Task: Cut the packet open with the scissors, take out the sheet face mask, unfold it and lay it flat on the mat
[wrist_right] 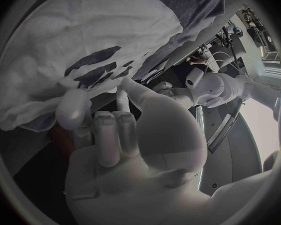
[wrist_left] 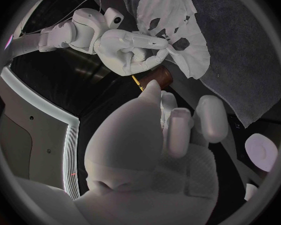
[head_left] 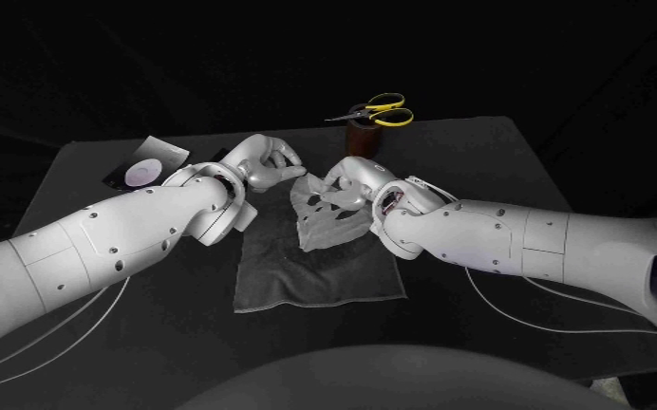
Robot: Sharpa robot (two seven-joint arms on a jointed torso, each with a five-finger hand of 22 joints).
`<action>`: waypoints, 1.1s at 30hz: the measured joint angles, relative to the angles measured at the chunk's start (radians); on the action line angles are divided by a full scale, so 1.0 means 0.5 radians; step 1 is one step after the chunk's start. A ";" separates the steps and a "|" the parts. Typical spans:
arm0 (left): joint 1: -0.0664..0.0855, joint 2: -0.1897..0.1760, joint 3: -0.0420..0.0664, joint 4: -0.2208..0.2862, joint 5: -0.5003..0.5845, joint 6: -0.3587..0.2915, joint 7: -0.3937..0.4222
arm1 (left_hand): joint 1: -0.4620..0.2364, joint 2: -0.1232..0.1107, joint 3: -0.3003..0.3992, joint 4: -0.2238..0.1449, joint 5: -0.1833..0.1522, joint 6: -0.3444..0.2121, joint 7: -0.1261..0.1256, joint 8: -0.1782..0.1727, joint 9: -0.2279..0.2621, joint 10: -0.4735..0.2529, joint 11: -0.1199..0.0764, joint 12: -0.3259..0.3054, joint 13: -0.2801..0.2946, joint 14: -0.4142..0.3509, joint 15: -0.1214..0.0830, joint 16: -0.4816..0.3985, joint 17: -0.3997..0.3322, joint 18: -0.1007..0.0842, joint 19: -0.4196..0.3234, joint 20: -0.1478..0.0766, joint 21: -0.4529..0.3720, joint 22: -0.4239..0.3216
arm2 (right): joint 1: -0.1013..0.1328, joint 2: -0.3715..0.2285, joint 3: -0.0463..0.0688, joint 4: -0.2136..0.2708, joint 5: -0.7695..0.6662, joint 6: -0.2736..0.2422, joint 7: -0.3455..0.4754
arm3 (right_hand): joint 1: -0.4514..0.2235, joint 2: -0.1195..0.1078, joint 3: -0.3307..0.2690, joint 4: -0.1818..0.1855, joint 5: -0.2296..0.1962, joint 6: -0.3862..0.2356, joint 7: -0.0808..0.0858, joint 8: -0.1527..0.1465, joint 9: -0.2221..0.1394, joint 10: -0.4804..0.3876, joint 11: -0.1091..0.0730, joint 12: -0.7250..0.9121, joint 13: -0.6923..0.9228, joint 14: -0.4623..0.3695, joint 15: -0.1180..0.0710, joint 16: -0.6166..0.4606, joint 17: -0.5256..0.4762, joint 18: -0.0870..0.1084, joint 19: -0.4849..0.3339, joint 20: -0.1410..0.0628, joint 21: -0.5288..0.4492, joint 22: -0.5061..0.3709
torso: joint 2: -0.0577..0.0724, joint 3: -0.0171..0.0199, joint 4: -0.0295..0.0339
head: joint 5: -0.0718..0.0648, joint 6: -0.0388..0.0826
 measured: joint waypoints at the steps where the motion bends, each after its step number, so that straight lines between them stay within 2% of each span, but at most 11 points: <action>1: 0.000 0.000 0.000 0.000 0.001 -0.001 0.001 | 0.000 0.000 0.000 0.000 0.000 0.000 0.000 0.000 0.000 0.000 0.000 0.000 0.000 0.000 0.000 0.000 0.000 0.000 0.000 0.000 0.000 0.000 | 0.000 0.000 0.000 0.001 -0.001 -0.002 0.002 | -0.011 -0.011 -0.010 0.004 0.000 -0.021 0.010 -0.016 -0.007 -0.002 0.005 0.000 0.000 0.002 0.005 0.000 0.000 0.000 -0.004 0.004 -0.006 0.000 | 0.000 0.0000 0.000 | 0.000 0.000; 3: 0.000 -0.001 0.000 0.000 0.004 -0.004 0.002 | 0.000 0.000 0.000 0.000 0.000 0.000 0.000 0.000 0.000 0.000 0.000 0.000 -0.001 0.000 0.000 0.000 0.000 0.000 0.000 0.000 0.000 0.000 | -0.001 0.000 -0.001 0.005 -0.001 -0.009 0.014 | -0.076 -0.076 -0.070 0.013 -0.006 -0.143 0.072 -0.111 -0.058 -0.005 0.059 0.000 0.000 -0.004 0.061 0.000 0.000 0.000 -0.029 0.029 -0.041 0.000 | 0.000 0.0002 0.000 | 0.002 0.000; 6: 0.000 -0.003 0.000 0.001 0.008 -0.007 0.004 | -0.002 -0.002 0.008 0.008 0.000 -0.005 0.004 -0.007 -0.004 0.000 0.000 0.000 -0.003 0.000 0.000 0.000 0.000 0.000 0.000 0.000 0.000 -0.001 | -0.003 -0.008 -0.002 0.013 -0.001 -0.019 0.031 | -0.094 -0.112 -0.123 0.004 -0.006 -0.219 0.119 -0.174 -0.088 0.000 0.097 0.000 0.001 -0.009 0.093 0.000 0.000 -0.001 -0.051 0.051 -0.074 0.001 | 0.000 0.0004 -0.001 | 0.006 0.000; 12: -0.001 -0.006 0.000 0.002 0.014 -0.007 0.005 | -0.012 -0.012 0.014 0.003 0.000 -0.015 0.008 -0.007 -0.008 0.000 0.000 0.000 -0.011 0.000 0.000 0.000 0.000 0.000 0.000 0.000 0.000 -0.007 | -0.007 -0.052 -0.003 0.046 0.000 -0.033 0.064 | -0.085 -0.128 -0.145 -0.014 -0.006 -0.247 0.132 -0.196 -0.098 -0.005 0.108 -0.011 0.002 -0.003 0.100 -0.005 0.001 -0.001 -0.053 0.068 -0.085 0.001 | 0.000 0.0036 -0.002 | 0.011 0.000; 16: -0.002 -0.010 -0.001 0.002 0.016 -0.007 0.006 | -0.012 -0.012 0.019 0.008 0.000 -0.015 0.008 -0.007 -0.011 0.000 0.000 0.000 -0.013 -0.007 0.007 0.000 0.000 0.000 0.000 0.000 0.000 -0.007 | -0.012 -0.117 -0.003 0.119 0.002 -0.047 0.088 | -0.084 -0.127 -0.154 -0.023 -0.006 -0.244 0.131 -0.196 -0.098 -0.004 0.108 -0.012 0.001 -0.006 0.103 -0.002 0.001 -0.001 -0.052 0.069 -0.088 0.001 | 0.001 0.0054 -0.002 | 0.017 0.000; 17: -0.002 -0.011 -0.001 0.002 0.016 -0.007 0.006 | -0.012 -0.012 0.020 0.008 0.000 -0.015 0.008 -0.007 -0.012 0.000 0.000 0.000 -0.013 -0.007 0.007 0.000 0.000 0.000 0.000 0.000 0.000 -0.007 | -0.014 -0.134 -0.003 0.138 0.004 -0.052 0.095 | -0.066 -0.108 -0.153 -0.023 -0.006 -0.225 0.126 -0.196 -0.098 -0.004 0.108 -0.012 0.001 -0.006 0.103 0.000 0.002 -0.001 -0.045 0.076 -0.081 0.001 | 0.001 0.0058 -0.002 | 0.018 0.000; 20: -0.004 -0.018 -0.001 0.006 0.017 -0.007 0.006 | -0.012 -0.012 0.020 0.008 0.000 -0.015 0.008 -0.007 -0.012 0.000 0.000 0.000 -0.013 -0.007 0.007 -0.001 0.000 0.000 0.000 0.000 0.000 -0.008 | -0.018 -0.204 -0.001 0.209 0.018 -0.073 0.126 | -0.033 0.038 -0.100 0.018 -0.005 -0.158 0.109 -0.180 -0.096 -0.004 0.108 0.000 0.001 -0.006 0.103 0.000 0.002 -0.001 -0.034 0.087 -0.033 0.001 | 0.001 0.0061 -0.003 | 0.024 0.000; 24: -0.009 -0.028 -0.001 0.013 0.020 -0.007 0.010 | -0.012 -0.012 0.042 0.003 0.000 -0.015 0.007 -0.007 -0.016 0.000 0.000 0.000 -0.013 -0.006 0.009 -0.001 0.000 0.000 0.000 0.000 0.000 -0.011 | -0.010 -0.319 0.010 0.304 0.077 -0.100 0.190 | 0.009 0.191 0.005 0.038 -0.005 -0.105 0.078 -0.169 -0.095 0.002 0.090 0.000 0.001 -0.010 0.099 0.000 0.002 -0.001 -0.008 0.082 0.034 0.000 | 0.001 0.0071 -0.004 | 0.036 0.000; 27: -0.014 -0.032 -0.001 0.015 0.029 -0.007 0.020 | -0.002 -0.006 0.125 -0.001 0.000 -0.011 0.006 -0.014 -0.035 -0.001 0.000 0.000 -0.018 0.000 0.015 -0.001 0.000 0.000 -0.007 0.007 0.000 -0.015 | 0.013 -0.396 0.022 0.355 0.154 -0.108 0.240 | 0.007 0.250 0.084 0.052 -0.008 -0.085 0.074 -0.172 -0.094 -0.003 0.080 0.000 0.000 -0.005 0.087 0.000 0.002 -0.001 0.008 0.072 0.067 -0.001 | 0.000 0.0067 -0.003 | 0.044 0.000; 30: -0.019 -0.029 -0.002 0.012 0.038 -0.005 0.036 | 0.035 0.000 0.285 0.002 0.000 0.071 -0.005 -0.069 -0.089 -0.027 -0.005 -0.010 -0.036 0.000 0.015 -0.001 0.000 0.000 -0.007 0.007 0.000 -0.019 | 0.042 -0.460 0.031 0.391 0.249 -0.100 0.283 | -0.004 0.271 0.162 0.065 -0.012 -0.083 0.072 -0.171 -0.094 -0.003 0.080 0.000 0.000 -0.002 0.085 0.000 0.002 -0.001 0.010 0.070 0.090 -0.001 | 0.000 0.0065 -0.002 | 0.051 0.000; 33: -0.022 -0.014 -0.003 -0.002 0.047 0.000 0.050 | 0.025 -0.029 0.507 -0.004 0.000 0.171 -0.032 -0.118 -0.146 -0.011 -0.027 -0.012 -0.020 -0.003 -0.006 -0.001 0.000 0.000 -0.016 -0.001 -0.001 -0.019 | 0.057 -0.495 0.035 0.397 0.323 -0.077 0.305 | -0.009 0.276 0.254 0.067 -0.019 -0.067 0.067 -0.170 -0.095 -0.003 0.080 0.000 0.000 -0.002 0.085 0.000 0.002 -0.002 0.020 0.060 0.102 -0.001 | 0.000 0.0056 -0.002 | 0.058 0.000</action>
